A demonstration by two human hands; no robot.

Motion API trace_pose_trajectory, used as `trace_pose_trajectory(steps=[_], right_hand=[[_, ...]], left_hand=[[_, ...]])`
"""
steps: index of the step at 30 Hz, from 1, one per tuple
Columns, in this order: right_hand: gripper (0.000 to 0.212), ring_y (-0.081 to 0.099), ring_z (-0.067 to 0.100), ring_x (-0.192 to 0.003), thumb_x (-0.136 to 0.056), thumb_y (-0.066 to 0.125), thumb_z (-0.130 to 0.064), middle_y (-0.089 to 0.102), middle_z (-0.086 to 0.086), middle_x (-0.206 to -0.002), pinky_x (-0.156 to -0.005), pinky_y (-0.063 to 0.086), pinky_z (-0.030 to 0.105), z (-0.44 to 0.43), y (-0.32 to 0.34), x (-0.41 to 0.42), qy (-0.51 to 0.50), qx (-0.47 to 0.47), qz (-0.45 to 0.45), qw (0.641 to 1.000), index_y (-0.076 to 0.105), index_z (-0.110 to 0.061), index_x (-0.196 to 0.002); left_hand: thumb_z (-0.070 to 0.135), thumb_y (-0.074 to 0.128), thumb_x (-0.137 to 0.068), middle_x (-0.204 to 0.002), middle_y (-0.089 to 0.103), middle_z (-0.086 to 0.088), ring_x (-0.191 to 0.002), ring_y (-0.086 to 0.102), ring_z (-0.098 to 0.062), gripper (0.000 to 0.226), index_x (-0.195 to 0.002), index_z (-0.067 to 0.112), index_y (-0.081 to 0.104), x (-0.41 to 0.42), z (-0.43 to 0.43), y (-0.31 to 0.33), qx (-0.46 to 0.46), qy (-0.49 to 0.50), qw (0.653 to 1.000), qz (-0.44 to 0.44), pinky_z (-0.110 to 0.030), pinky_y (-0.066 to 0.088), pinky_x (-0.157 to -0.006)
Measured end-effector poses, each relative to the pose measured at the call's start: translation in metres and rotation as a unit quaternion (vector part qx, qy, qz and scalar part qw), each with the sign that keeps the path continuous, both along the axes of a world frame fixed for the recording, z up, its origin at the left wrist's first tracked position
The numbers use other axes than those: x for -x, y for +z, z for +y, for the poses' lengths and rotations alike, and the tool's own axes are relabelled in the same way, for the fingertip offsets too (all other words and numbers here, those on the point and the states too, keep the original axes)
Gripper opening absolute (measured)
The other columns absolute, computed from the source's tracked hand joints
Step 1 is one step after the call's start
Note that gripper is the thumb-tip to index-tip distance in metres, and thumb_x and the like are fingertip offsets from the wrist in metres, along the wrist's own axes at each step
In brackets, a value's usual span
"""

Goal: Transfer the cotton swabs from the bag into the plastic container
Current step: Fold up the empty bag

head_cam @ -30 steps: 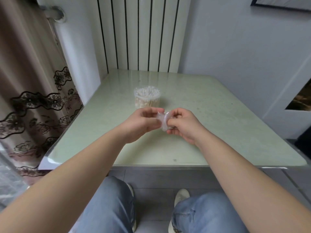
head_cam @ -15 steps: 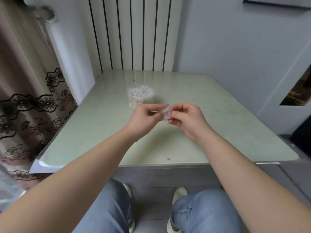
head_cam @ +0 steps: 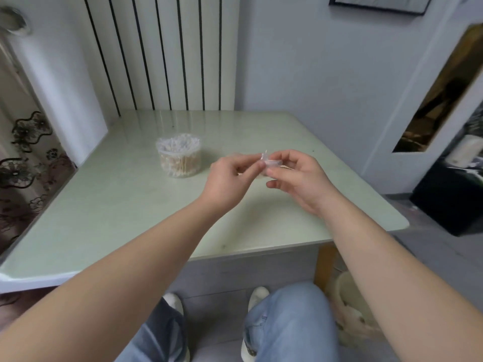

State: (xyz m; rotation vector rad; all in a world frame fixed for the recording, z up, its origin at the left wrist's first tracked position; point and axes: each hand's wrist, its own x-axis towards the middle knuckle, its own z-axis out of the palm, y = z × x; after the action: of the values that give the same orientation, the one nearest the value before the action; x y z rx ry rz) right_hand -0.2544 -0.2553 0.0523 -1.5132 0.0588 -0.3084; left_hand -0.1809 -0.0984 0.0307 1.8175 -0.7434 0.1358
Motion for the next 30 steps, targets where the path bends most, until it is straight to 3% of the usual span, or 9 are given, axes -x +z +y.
trace_pose_trajectory(steps=[3, 7, 14, 20, 24, 28, 30], right_hand=[[0.021, 0.066, 0.018, -0.084, -0.085, 0.072, 0.005, 0.07, 0.006, -0.095, -0.076, 0.058, 0.034, -0.024, -0.001, 0.014, -0.072, 0.082, -0.008, 0.994, 0.065, -0.015, -0.089], [0.02, 0.07, 0.023, -0.086, -0.085, 0.073, 0.003, 0.07, 0.005, -0.094, -0.081, 0.06, 0.038, -0.055, -0.004, 0.038, -0.117, 0.057, -0.013, 0.991, 0.063, -0.014, -0.084], [0.024, 0.07, 0.017, -0.072, -0.08, 0.077, 0.005, 0.069, 0.01, -0.085, -0.077, 0.06, 0.032, -0.126, -0.011, 0.092, -0.279, 0.046, -0.025, 0.959, 0.058, -0.01, -0.076], [0.024, 0.07, 0.021, -0.063, -0.08, 0.073, 0.011, 0.067, 0.021, -0.08, -0.076, 0.062, 0.036, -0.186, -0.023, 0.153, -0.376, 0.007, -0.008, 0.926, 0.057, -0.007, -0.077], [0.025, 0.069, 0.018, -0.06, -0.083, 0.066, 0.015, 0.067, 0.019, -0.078, -0.068, 0.062, 0.031, -0.213, -0.032, 0.187, -0.408, 0.024, 0.001, 0.913, 0.054, -0.006, -0.086], [0.027, 0.071, 0.019, -0.068, -0.086, 0.068, 0.009, 0.073, 0.016, -0.086, -0.071, 0.062, 0.031, -0.245, -0.054, 0.219, -0.446, 0.026, 0.033, 0.894, 0.062, -0.007, -0.107], [0.024, 0.07, 0.016, -0.067, -0.085, 0.071, 0.003, 0.074, 0.011, -0.084, -0.069, 0.06, 0.031, -0.264, -0.071, 0.233, -0.48, 0.041, 0.057, 0.874, 0.067, -0.01, -0.105]], left_hand=[[0.028, 0.072, -0.094, -0.089, 0.076, 0.014, -0.079, 0.067, 0.004, 0.02, -0.112, 0.021, 0.079, 0.011, -0.027, 0.002, 0.056, -0.053, 0.993, 0.092, -0.019, 0.05, -0.076], [0.023, 0.072, -0.094, -0.09, 0.078, 0.004, -0.071, 0.065, -0.003, 0.018, -0.109, 0.018, 0.079, 0.029, -0.068, 0.006, 0.079, -0.091, 0.985, 0.127, -0.02, 0.05, -0.066], [0.022, 0.07, -0.089, -0.092, 0.074, 0.002, -0.082, 0.075, -0.016, 0.02, -0.109, 0.025, 0.071, 0.074, -0.159, 0.003, 0.093, -0.141, 0.965, 0.199, -0.042, 0.061, -0.088], [0.011, 0.066, -0.091, -0.097, 0.074, 0.001, -0.088, 0.074, -0.019, 0.024, -0.114, 0.02, 0.07, 0.124, -0.228, -0.007, 0.067, -0.198, 0.954, 0.217, -0.043, 0.06, -0.09], [0.01, 0.07, -0.089, -0.102, 0.073, -0.006, -0.077, 0.069, -0.012, 0.026, -0.114, 0.018, 0.071, 0.151, -0.269, -0.018, 0.038, -0.244, 0.947, 0.205, -0.044, 0.06, -0.088], [0.011, 0.065, -0.09, -0.093, 0.075, 0.007, -0.079, 0.071, -0.009, 0.026, -0.104, 0.032, 0.071, 0.177, -0.309, -0.039, 0.014, -0.281, 0.937, 0.207, -0.045, 0.061, -0.087], [0.008, 0.06, -0.091, -0.093, 0.073, 0.016, -0.083, 0.07, -0.008, 0.03, -0.109, 0.031, 0.07, 0.19, -0.328, -0.054, -0.005, -0.299, 0.931, 0.209, -0.043, 0.06, -0.088]])
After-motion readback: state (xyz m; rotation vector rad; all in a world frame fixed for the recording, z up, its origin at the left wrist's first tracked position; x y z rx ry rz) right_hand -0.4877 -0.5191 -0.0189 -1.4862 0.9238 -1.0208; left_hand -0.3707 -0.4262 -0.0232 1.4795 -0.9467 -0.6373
